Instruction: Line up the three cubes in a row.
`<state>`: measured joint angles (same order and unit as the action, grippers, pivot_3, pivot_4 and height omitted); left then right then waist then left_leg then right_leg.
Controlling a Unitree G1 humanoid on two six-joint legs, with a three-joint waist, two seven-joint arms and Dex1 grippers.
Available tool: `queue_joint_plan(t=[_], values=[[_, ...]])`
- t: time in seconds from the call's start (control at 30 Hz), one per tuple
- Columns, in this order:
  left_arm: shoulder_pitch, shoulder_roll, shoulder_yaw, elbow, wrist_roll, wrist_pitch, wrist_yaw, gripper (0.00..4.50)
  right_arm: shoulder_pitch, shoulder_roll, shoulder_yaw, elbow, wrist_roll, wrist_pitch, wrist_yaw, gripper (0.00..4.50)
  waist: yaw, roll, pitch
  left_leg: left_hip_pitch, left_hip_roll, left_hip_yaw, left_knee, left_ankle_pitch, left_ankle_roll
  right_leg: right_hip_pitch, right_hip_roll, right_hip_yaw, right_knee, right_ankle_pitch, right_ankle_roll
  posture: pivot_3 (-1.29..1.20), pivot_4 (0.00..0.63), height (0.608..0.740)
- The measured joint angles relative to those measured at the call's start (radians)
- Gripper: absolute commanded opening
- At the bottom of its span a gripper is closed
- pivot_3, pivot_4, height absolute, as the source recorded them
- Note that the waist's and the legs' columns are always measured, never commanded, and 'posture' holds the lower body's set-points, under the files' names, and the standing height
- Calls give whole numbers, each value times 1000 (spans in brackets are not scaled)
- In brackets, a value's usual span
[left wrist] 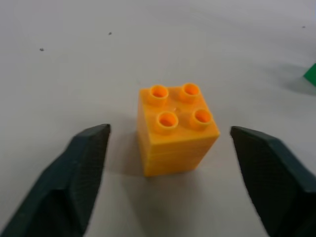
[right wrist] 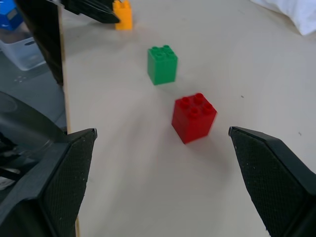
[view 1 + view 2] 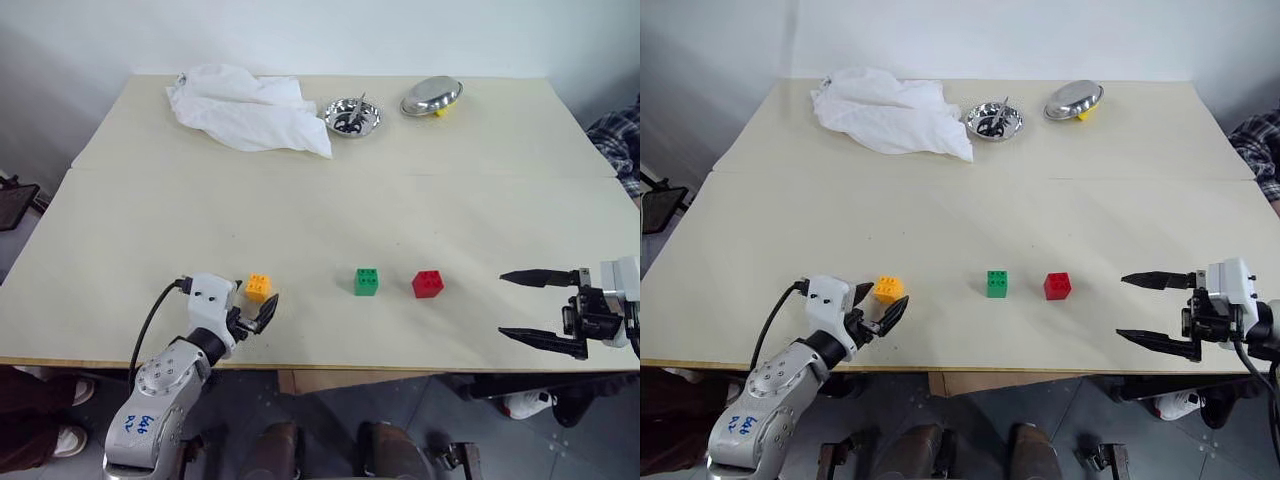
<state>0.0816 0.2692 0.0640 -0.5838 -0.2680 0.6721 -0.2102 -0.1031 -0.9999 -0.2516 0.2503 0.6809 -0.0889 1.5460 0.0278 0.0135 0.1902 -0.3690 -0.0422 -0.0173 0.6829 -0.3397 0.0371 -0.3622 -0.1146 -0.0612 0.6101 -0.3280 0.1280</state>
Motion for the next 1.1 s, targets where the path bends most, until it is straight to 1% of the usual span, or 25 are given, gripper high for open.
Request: queue_joint_plan(t=[0.03, 0.07, 0.1, 0.17, 0.2, 0.23, 0.3, 0.4, 0.47, 0.6, 0.73, 0.87, 0.93, 1.1], values=[[0, -1, -4, 5, 0, 0, 0, 3009, 9, 1, -4, -13, 0, 6, -1, 4500, 0, 0, 0, 0, 0, 0, 0, 0, 0, 0, 0, 0, 0, 0, 0, 0, 150, 740], [0, -1, -5, 6, 0, 0, 0, 2647, 15, 3, -8, -20, 0, 9, -2, 4500, 0, 0, 0, 0, 0, 0, 0, 0, 0, 0, 0, 0, 0, 0, 0, 0, 150, 740], [0, -1, -5, 6, 0, 0, -1, 2406, 22, 4, -13, -26, 0, 10, -2, 4500, 0, 0, 0, 0, 0, 0, 0, 0, 0, 0, 0, 0, 0, 0, 0, 0, 150, 740], [-1, -1, -5, 11, 0, -12, -2, 1783, 41, 15, -30, -37, -1, 11, -3, 4500, 1, 0, 0, 0, 0, 0, 0, 0, 0, 0, 0, 0, 0, 0, 0, 0, 150, 740], [-6, 0, -4, 15, 0, -22, -5, 1541, 49, 21, -35, -39, -2, 10, -3, 4500, 1, 0, 0, 0, 0, 0, 0, 0, 0, 0, 0, 0, 0, 0, 0, 0, 150, 740], [-15, 3, -6, 26, -1, -34, -17, 1464, 57, 28, -37, -44, -2, 10, -3, 4500, 2, 0, 0, 0, 0, 0, 0, 0, 0, 0, 0, 0, 0, 0, 0, 0, 150, 740], [-35, 12, -10, 57, -5, -59, -54, 1465, 72, 31, -41, -50, -4, 10, -4, 4500, 2, 0, 0, 0, 0, 0, 0, 0, 0, 0, 0, 0, 0, 0, 0, 0, 150, 740], [-101, 101, -59, 132, -18, -172, -229, 1465, 99, 31, -74, -53, -10, 10, -6, 4500, 3, 0, 0, 0, 0, 0, 0, 0, 0, 0, 0, -1, 0, 0, 0, 0, 150, 740], [-207, 187, -107, 231, -16, -288, -396, 1465, 125, 32, -97, -59, -11, 12, -8, 4500, 5, 0, 0, 0, 0, -1, 0, 1, -1, 1, 0, -2, -1, 0, 0, 0, 150, 740], [-442, 263, -176, 481, -1, -462, -669, 1465, 164, 48, -124, -94, -11, 26, -14, 4500, 0, 1, -1, 0, -1, 0, 0, 1, -1, 1, 0, -3, -1, 0, 0, 0, 150, 740], [-605, 281, -270, 732, 47, -604, -869, 1465, 211, 65, -156, -146, -10, 49, -29, 4500, -5, 2, -1, 0, -1, 0, -1, 1, -1, 0, 1, -4, 2, 0, 0, 0, 150, 740], [-706, 283, -301, 937, 75, -695, -1002, 1465, 246, 80, -186, -196, -9, 69, -49, 4500, -2, 1, 0, -2, 0, 0, -1, 1, -1, -1, 2, -5, 4, 0, 0, 0, 150, 740], [-753, 278, -306, 1036, 97, -751, -1037, 1465, 258, 89, -195, -218, -9, 73, -57, 4500, -2, 0, 0, -2, 0, 0, 0, 1, 0, -1, 1, -6, 3, 0, 1, 0, 150, 740], [-797, 249, -305, 1137, 113, -838, -1072, 1465, 295, 105, -215, -253, -9, 90, -69, 4500, 3, 0, 0, -1, -1, -1, 0, 1, 0, 0, 1, -5, 3, 1, 1, 0, 150, 740]])
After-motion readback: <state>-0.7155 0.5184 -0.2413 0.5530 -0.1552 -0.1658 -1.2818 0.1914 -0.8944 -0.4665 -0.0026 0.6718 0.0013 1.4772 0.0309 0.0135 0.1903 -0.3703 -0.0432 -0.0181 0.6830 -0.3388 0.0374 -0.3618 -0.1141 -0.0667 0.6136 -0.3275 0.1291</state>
